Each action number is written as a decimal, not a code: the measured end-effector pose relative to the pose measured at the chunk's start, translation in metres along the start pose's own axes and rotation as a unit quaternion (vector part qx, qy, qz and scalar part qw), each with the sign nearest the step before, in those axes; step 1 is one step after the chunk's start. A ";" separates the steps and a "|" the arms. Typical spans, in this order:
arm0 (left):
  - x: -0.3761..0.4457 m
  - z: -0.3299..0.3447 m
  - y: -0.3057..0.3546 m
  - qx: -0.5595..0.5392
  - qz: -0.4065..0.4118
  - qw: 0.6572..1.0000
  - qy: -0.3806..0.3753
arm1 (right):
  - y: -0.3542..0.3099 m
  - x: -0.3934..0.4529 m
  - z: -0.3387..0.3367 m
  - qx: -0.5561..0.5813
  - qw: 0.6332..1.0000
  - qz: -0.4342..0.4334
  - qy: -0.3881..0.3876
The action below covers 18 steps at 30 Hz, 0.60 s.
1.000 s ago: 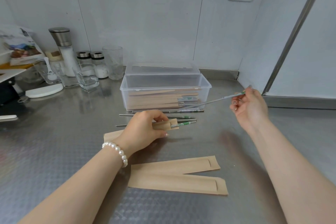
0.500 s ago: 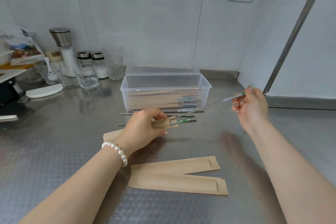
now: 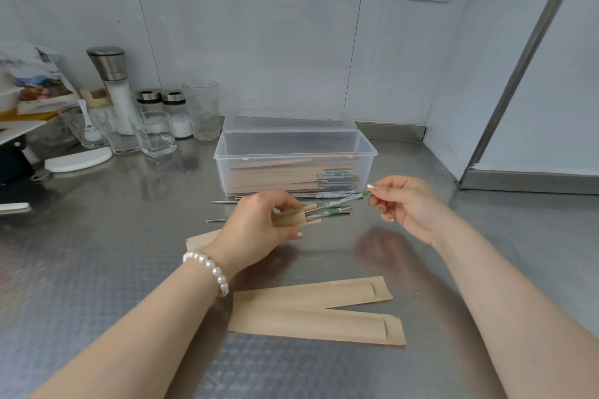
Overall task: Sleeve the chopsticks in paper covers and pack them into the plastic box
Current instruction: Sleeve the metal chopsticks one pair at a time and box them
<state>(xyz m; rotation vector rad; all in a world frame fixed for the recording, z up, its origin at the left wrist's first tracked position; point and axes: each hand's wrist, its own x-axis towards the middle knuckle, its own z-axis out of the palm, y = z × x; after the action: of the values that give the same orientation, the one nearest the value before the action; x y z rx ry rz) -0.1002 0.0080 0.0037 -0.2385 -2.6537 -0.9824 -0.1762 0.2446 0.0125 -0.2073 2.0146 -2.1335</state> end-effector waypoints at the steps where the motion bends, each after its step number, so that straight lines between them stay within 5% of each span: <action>1: 0.000 0.000 0.001 -0.002 0.004 1.000 0.000 | 0.001 -0.001 0.003 -0.007 1.000 0.002 -0.010; 18: -0.002 0.004 0.007 0.019 0.033 0.999 -0.003 | 0.007 -0.005 0.026 -0.039 0.995 0.038 -0.084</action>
<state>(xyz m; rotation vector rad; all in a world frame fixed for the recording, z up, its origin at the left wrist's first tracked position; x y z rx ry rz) -0.0972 0.0157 0.0046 -0.3187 -2.6483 -0.9125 -0.1649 0.2206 0.0072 -0.3058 1.9774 -1.9251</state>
